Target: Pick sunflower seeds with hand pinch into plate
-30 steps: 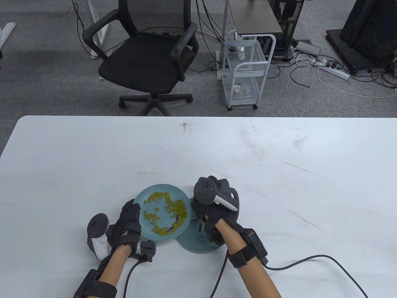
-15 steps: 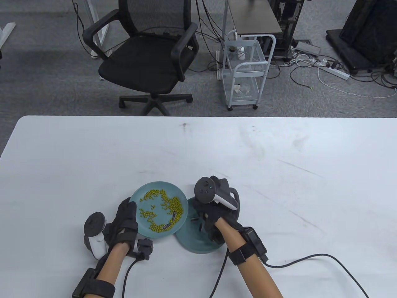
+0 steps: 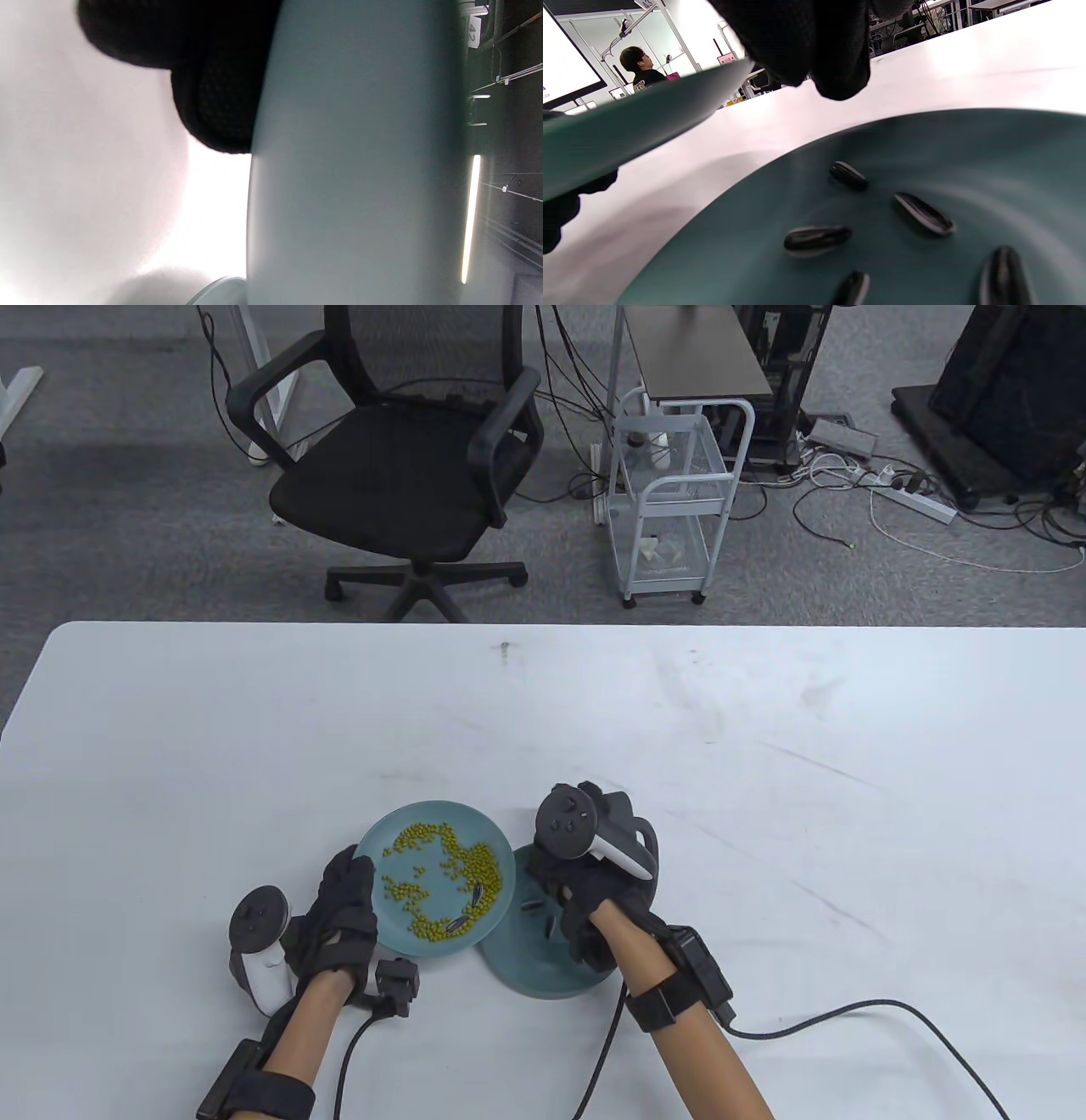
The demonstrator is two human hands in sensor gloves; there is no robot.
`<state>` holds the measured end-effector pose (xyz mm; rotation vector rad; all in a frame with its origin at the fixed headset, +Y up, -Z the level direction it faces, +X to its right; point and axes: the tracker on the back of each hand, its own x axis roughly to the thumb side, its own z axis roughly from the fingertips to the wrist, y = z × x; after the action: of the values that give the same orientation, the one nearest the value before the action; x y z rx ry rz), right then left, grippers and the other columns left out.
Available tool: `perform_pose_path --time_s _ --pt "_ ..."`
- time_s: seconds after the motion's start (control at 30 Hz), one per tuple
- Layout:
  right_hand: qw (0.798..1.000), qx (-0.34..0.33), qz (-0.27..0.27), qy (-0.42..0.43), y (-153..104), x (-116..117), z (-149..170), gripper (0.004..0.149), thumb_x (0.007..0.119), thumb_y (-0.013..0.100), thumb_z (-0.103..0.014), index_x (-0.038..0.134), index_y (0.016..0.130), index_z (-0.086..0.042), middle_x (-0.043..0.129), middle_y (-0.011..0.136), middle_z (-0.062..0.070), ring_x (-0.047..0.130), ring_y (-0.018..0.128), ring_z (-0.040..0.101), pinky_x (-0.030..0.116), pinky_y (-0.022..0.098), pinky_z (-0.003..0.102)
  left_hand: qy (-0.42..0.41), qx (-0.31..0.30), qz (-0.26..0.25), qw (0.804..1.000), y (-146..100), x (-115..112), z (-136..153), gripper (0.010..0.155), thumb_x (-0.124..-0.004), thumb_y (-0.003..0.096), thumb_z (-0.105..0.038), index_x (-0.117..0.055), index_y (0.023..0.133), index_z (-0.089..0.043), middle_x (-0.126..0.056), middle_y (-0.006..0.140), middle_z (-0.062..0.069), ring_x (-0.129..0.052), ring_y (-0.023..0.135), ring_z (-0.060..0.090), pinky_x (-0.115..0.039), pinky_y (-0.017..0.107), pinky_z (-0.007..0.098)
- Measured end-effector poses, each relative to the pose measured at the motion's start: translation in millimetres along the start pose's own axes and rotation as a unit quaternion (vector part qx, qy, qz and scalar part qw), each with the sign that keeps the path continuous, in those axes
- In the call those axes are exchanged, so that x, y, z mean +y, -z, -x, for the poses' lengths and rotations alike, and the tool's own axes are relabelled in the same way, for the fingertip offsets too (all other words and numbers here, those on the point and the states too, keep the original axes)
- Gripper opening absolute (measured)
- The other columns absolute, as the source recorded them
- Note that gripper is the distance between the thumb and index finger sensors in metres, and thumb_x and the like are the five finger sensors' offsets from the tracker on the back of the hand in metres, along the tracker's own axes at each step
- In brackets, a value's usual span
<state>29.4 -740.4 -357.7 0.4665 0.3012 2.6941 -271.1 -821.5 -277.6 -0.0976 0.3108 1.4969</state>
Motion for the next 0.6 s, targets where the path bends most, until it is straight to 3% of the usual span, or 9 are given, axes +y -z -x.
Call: perform_pose_path --time_s 0.33,0.5,0.6 --pt "1.0 -0.015 0.01 0.02 -8.0 -16.7 -15.7 0.037 0.086 0.056 -0.021 0.09 0.078 0.008 0.035 0.111 0.038 0.02 0.097 0.066 0.018 0.064 0.078 0.002 0.001 -0.001 1.0 -0.3 -0.4 0.1 0.047 -0.061 0.0632 -0.041 -0.052 0.104 -0.02 -0.091 0.074 0.012 -0.103 0.037 0.022 -0.085 0.029 0.036" --pt "0.999 -0.045 -0.014 0.013 -13.4 -18.2 -41.6 0.038 0.084 0.057 -0.024 0.091 0.078 0.007 0.034 0.113 0.035 0.018 0.096 0.067 0.017 0.064 0.079 0.006 0.0 -0.002 1.0 -0.3 -1.0 0.4 0.047 -0.061 0.0633 -0.041 -0.052 0.104 -0.02 -0.091 0.074 0.012 -0.103 0.037 0.022 -0.085 0.029 0.036" --pt "0.997 -0.052 -0.059 0.027 -14.3 -11.1 -56.0 0.04 0.082 0.059 -0.026 0.091 0.079 0.007 0.032 0.114 0.033 0.015 0.096 0.067 0.016 0.064 0.078 0.007 0.0 -0.004 1.0 -0.4 -1.3 0.5 0.047 -0.061 0.0633 -0.041 -0.052 0.104 -0.02 -0.091 0.074 0.012 -0.103 0.037 0.022 -0.085 0.029 0.036"
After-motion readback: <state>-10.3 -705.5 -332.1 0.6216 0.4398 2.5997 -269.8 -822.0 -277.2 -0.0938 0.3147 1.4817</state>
